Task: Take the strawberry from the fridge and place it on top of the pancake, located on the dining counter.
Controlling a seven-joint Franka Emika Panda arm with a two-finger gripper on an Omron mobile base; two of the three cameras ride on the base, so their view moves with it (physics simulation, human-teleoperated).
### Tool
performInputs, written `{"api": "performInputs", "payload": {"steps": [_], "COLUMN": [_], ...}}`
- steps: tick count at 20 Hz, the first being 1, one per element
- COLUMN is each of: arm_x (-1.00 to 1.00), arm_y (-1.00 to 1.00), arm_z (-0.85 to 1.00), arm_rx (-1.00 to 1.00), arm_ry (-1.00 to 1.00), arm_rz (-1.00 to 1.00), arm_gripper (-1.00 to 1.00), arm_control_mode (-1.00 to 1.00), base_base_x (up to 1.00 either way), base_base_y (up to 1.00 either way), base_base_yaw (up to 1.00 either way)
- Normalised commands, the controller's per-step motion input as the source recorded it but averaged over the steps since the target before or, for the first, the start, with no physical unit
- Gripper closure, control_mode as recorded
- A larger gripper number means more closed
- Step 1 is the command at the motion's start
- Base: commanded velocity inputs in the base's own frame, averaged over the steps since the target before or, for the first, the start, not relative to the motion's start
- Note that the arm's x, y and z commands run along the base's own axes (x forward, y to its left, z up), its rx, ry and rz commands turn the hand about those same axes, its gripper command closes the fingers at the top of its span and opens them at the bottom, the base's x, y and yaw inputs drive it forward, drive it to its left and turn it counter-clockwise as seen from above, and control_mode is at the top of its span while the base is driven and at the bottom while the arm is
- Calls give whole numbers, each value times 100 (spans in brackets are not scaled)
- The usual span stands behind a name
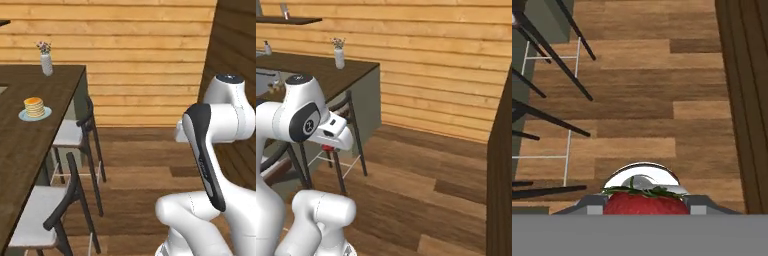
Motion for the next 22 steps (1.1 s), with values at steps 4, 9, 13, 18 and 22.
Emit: {"api": "performInputs", "payload": {"steps": [4,9,13,18,22], "arm_x": [0,0,0,0,0], "arm_y": [0,0,0,0,0], "arm_z": [0,0,0,0,0], "arm_rx": [0,0,0,0,0], "arm_ry": [0,0,0,0,0], "arm_rz": [0,0,0,0,0], "arm_gripper": [100,100,100,100,100], "arm_control_mode": [100,100,100,100,100], "base_base_x": [100,100,86,53,45], "base_base_y": [-13,-19,-35,-31,-66], "base_base_yaw": [66,77,82,90,74]}}
